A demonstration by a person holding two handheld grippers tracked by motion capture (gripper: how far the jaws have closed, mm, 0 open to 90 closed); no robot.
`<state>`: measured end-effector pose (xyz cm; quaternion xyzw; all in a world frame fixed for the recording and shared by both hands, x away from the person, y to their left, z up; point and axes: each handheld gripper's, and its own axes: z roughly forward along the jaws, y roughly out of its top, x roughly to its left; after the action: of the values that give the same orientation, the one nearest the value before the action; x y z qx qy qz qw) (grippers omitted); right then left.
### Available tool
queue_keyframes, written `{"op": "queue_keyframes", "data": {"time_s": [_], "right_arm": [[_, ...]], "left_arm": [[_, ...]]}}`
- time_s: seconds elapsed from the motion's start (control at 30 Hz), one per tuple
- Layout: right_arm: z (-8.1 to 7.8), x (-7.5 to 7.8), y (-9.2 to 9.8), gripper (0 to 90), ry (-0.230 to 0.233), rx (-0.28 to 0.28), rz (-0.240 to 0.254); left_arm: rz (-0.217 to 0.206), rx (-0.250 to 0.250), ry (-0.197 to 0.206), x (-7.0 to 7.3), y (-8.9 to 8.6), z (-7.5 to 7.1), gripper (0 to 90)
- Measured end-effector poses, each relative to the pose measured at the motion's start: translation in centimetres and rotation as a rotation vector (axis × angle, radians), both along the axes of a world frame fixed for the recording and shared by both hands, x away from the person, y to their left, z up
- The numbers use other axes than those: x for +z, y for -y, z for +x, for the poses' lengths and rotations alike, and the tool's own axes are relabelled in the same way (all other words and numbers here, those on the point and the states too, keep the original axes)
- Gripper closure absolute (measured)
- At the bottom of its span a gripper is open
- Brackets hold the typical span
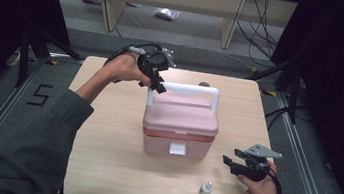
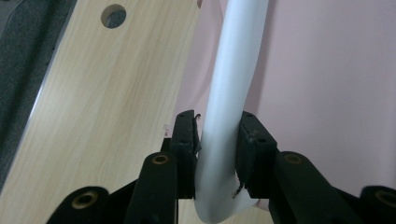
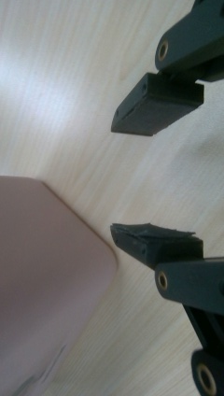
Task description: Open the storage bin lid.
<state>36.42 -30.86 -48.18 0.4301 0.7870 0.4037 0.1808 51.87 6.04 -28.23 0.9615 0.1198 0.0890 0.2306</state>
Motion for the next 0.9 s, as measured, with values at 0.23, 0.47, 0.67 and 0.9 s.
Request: {"op": "queue_keyframes", "data": {"time_s": [0.23, 0.47, 0.67, 0.9], "right_arm": [[-0.1, 1.2, 0.0, 56.6, 0.067, 0.038, 0.024], [-0.4, 3.9, 0.2, 78.6, 0.199, 0.073, 0.070], [0.1, 5.4, -0.1, 90.0, 0.229, 0.129, 0.133], [1.3, 7.0, -1.4, 90.0, 0.266, 0.176, 0.154]], "left_arm": [[-0.006, -0.001, 0.032, 0.8, -0.2, 0.3, 71.2], [-0.007, 0.004, 0.032, 1.0, -0.3, 0.3, 71.6], [0.000, -0.003, 0.038, 1.1, -0.3, 0.3, 71.7], [0.004, 0.008, 0.032, 1.2, -0.1, 0.3, 71.7]]}}
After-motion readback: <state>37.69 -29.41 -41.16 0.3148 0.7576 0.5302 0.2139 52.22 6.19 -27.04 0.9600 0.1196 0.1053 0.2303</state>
